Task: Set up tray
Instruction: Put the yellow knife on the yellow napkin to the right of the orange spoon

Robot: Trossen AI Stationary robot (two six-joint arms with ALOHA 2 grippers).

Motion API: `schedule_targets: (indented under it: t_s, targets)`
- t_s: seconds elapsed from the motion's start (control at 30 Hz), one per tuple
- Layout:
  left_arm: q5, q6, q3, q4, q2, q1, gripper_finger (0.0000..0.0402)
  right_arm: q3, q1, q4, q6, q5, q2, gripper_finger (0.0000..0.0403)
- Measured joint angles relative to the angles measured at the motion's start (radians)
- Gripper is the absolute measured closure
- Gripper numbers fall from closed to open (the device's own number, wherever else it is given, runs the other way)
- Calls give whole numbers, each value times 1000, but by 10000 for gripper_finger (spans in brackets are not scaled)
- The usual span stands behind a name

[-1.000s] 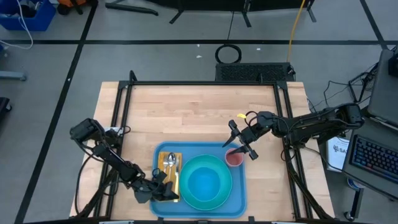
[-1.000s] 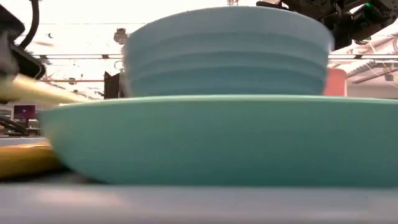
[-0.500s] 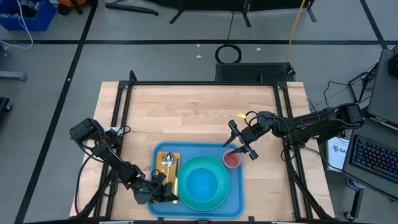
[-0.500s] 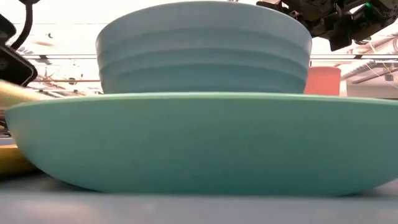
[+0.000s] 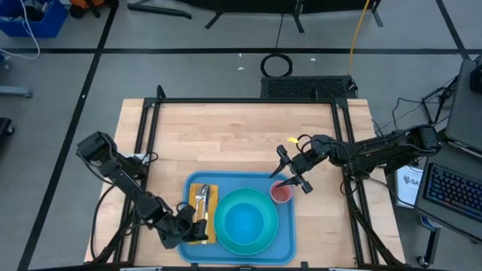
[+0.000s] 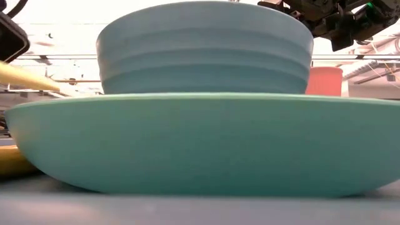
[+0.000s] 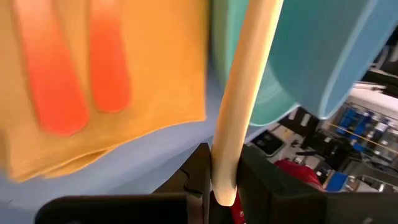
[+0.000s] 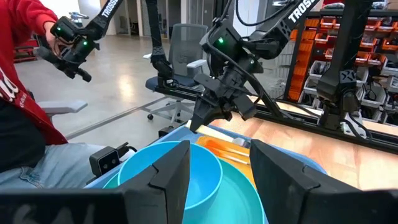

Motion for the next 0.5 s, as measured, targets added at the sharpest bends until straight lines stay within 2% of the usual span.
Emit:
schedule_targets:
  t_s: [0.5]
  targets:
    - [48, -12, 1, -89, 3, 27, 348, 0, 0, -3, 0, 0, 0, 248]
